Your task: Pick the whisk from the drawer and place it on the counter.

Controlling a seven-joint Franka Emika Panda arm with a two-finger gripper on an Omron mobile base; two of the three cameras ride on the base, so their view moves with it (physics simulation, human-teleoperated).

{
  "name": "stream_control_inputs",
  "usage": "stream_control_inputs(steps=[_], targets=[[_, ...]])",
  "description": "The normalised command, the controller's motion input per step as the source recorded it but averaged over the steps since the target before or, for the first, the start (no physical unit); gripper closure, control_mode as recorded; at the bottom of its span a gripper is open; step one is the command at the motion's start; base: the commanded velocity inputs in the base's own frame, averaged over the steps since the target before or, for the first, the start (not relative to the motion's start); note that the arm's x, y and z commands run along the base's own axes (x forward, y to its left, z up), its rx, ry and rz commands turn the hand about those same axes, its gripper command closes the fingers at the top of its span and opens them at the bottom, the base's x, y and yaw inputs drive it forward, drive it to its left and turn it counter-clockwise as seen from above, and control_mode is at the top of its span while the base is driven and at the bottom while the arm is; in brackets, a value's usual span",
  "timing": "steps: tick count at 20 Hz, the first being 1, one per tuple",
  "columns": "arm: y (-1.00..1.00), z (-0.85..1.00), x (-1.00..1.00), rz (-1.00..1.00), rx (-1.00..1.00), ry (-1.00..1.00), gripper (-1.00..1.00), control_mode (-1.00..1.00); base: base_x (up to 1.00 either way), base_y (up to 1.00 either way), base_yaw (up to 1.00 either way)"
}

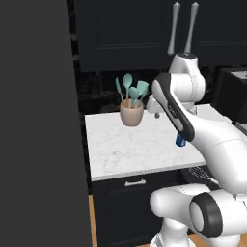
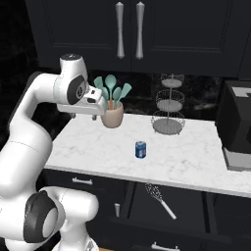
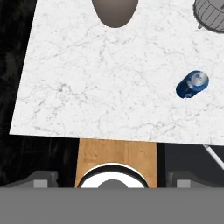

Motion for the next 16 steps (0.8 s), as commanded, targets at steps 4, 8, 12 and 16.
stream_control_inputs(steps=[4, 8, 12, 16], targets=[[0.00, 0.00, 0.00, 0.00, 0.00, 0.00, -1.00, 1.00, 0.38, 0.01, 0.00], [0.00, 0.00, 0.00, 0.00, 0.00, 0.00, -1.00, 1.00, 0.53, 0.00, 0.00], [0.00, 0.00, 0.00, 0.00, 0.00, 0.00, -1.00, 1.00, 0.43, 0.00, 0.00], [0.00, 0.00, 0.00, 0.00, 0.00, 0.00, -1.00, 1.00, 0.01, 0.00, 0.00]])
